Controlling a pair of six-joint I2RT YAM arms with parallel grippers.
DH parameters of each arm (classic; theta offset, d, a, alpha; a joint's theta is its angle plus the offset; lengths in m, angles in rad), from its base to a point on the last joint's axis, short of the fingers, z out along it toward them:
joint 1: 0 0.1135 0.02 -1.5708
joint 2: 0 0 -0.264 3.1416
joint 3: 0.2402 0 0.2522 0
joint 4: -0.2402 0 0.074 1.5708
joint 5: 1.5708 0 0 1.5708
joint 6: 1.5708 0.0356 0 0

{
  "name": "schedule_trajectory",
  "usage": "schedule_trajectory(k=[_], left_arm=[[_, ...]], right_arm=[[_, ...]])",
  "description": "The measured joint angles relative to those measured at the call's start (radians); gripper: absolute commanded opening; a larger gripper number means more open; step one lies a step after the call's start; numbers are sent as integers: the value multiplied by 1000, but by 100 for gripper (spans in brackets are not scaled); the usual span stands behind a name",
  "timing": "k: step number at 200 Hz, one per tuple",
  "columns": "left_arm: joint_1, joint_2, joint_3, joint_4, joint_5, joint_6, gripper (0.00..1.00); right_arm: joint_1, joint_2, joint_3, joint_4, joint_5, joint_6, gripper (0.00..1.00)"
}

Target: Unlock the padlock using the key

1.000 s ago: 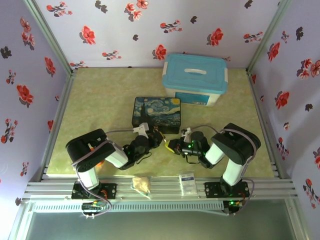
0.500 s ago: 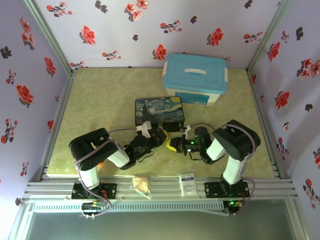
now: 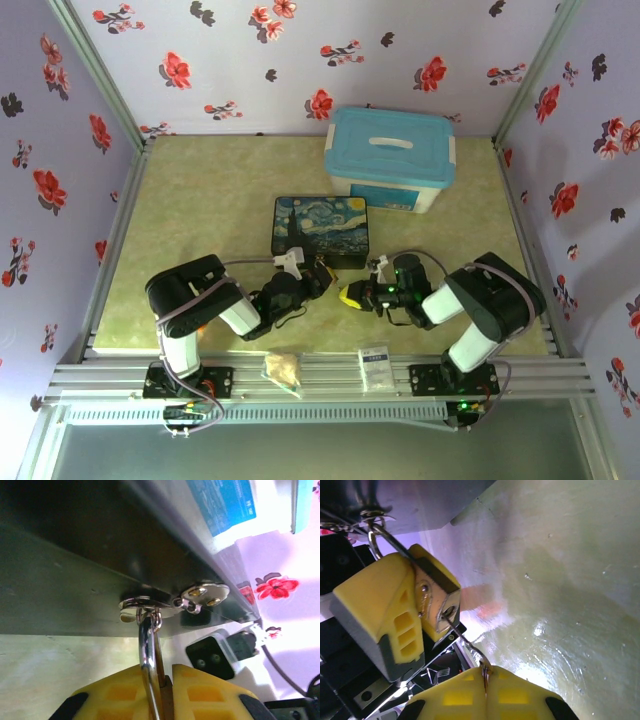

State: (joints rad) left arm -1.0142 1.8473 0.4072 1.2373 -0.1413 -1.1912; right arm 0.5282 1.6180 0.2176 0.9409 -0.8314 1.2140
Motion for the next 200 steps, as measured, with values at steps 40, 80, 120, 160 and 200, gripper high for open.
schedule_trajectory(k=[40, 80, 120, 160, 200], left_arm=[[0, 23, 0, 4, 5, 14, 0], [0, 23, -4, 11, 7, 15, 0], [1, 24, -6, 23, 6, -10, 0], [2, 24, -6, 30, 9, -29, 0], [2, 24, -6, 35, 10, -39, 0]], right_arm=[[0, -34, 3, -59, 0, -29, 0], [0, 15, 9, -7, 0, -18, 0], [2, 127, 5, 167, 19, 35, 0], [4, 136, -22, 251, 43, 42, 0], [39, 38, -7, 113, 105, -23, 0]])
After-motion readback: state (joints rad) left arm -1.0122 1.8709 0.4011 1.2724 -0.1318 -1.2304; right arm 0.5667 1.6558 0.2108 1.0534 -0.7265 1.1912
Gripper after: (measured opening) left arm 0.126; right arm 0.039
